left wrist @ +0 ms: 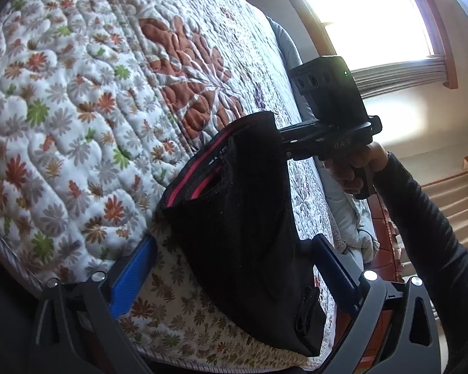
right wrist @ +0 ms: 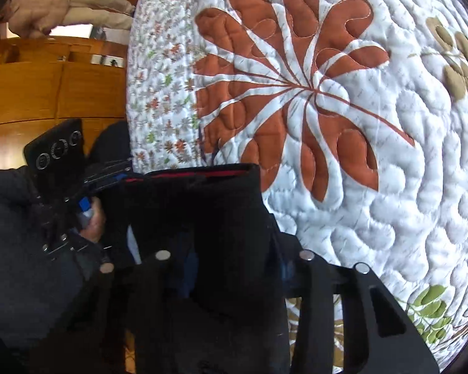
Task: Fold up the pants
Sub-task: 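Grasp the red-striped waistband with the left tool while the right tool grasps the trouser edge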
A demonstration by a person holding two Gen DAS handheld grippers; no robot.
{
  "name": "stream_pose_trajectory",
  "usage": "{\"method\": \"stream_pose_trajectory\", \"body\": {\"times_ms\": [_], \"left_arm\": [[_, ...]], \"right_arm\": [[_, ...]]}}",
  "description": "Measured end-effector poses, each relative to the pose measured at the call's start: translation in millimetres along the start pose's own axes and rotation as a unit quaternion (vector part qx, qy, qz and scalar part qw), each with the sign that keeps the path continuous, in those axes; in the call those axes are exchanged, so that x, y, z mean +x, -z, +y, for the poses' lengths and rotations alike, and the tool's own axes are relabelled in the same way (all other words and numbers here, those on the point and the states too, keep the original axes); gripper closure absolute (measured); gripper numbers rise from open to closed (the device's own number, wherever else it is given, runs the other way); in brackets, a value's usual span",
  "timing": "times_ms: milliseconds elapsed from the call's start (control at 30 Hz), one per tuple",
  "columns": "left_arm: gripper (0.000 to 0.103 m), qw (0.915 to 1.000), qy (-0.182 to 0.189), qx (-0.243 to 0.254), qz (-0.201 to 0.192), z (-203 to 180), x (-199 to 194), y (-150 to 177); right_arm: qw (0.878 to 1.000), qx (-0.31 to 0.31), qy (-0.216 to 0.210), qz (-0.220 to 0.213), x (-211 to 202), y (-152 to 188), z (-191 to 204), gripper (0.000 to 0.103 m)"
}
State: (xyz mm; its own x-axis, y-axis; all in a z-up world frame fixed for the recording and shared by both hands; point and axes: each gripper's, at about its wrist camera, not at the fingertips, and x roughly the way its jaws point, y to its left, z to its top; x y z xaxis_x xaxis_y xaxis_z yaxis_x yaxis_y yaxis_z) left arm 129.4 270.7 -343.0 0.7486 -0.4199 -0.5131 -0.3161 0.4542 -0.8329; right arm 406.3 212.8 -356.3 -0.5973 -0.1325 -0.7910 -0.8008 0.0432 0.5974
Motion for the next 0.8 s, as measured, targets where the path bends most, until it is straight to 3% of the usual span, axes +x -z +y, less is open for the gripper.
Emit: {"method": "stream_pose_trajectory", "body": {"times_ms": [200, 333, 433, 500, 667, 800], "left_arm": [[0.004, 0.9998, 0.018, 0.001, 0.003, -7.7, 1.8, -4.7], [0.004, 0.9980, 0.019, -0.060, -0.003, 10.7, 7.9, -7.4], [0.005, 0.9966, 0.021, -0.079, -0.008, 9.4, 10.0, -12.2], [0.013, 0.9963, 0.007, -0.084, -0.016, 8.5, 11.5, -13.5], [0.057, 0.9963, -0.048, -0.072, -0.002, 0.1, 24.8, -17.3], [0.071, 0.9957, -0.052, -0.076, 0.002, 6.3, 21.6, -16.3]], "right_arm": [[1.000, -0.005, 0.004, -0.004, 1.3, -1.3, 3.8, 0.059], [1.000, -0.002, 0.004, -0.003, -2.4, 0.3, -0.6, 0.058], [1.000, -0.002, 0.002, -0.002, -1.2, -0.6, -1.5, 0.057], [1.000, -0.001, 0.002, -0.001, 0.9, -1.8, -2.7, 0.057], [1.000, -0.003, 0.006, 0.002, 0.8, -2.2, -2.8, 0.056], [1.000, -0.003, 0.021, 0.002, 2.9, -3.2, 3.5, 0.057]]}}
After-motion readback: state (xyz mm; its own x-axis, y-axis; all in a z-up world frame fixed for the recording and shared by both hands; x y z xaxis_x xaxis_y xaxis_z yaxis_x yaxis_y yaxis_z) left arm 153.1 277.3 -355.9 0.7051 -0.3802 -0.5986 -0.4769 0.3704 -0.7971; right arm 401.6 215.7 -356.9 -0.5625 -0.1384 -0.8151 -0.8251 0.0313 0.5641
